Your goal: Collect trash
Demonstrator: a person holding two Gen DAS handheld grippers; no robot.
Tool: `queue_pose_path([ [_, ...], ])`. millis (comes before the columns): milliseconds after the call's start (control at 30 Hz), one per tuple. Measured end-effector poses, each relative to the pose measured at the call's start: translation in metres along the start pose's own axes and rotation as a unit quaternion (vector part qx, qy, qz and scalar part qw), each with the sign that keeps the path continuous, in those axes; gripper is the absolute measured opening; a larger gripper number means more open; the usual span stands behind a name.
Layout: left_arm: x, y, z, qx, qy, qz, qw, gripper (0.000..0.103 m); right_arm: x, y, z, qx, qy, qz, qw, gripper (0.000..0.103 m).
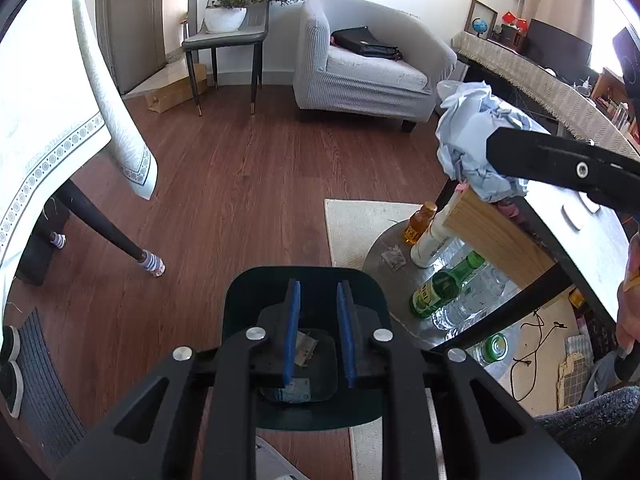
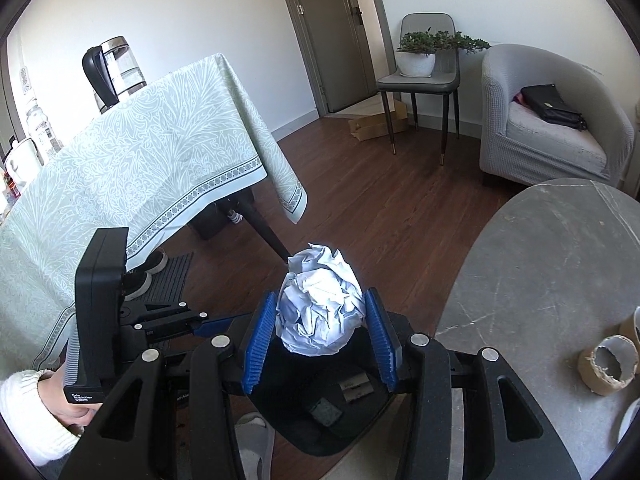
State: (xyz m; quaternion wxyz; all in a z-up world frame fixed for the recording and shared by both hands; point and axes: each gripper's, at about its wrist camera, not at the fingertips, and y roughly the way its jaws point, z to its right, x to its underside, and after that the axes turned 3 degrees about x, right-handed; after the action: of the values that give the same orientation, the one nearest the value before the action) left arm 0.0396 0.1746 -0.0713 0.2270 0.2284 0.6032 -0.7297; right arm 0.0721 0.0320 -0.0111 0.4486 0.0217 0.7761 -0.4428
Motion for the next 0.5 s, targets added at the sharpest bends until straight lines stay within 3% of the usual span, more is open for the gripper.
queue_pose_path([
  [200,0.007,0.006,-0.020,0.002,-0.012,-0.021,0.9997,0.020,-0.002,0.019,-0.011,-0.005,-0.006,-0.013,1.000,0.046],
  [333,0.003,-0.015,-0.016,0.029,0.005,0.026,0.9992,0.021,-0.007,0.006,-0.009,0.009,-0.006,0.009,1.000,0.046],
  [500,-0.006,-0.040,0.025,0.080,0.049,0.077,0.9926,0.054,-0.007,-0.040,0.020,0.049,0.013,0.050,0.997,0.046],
])
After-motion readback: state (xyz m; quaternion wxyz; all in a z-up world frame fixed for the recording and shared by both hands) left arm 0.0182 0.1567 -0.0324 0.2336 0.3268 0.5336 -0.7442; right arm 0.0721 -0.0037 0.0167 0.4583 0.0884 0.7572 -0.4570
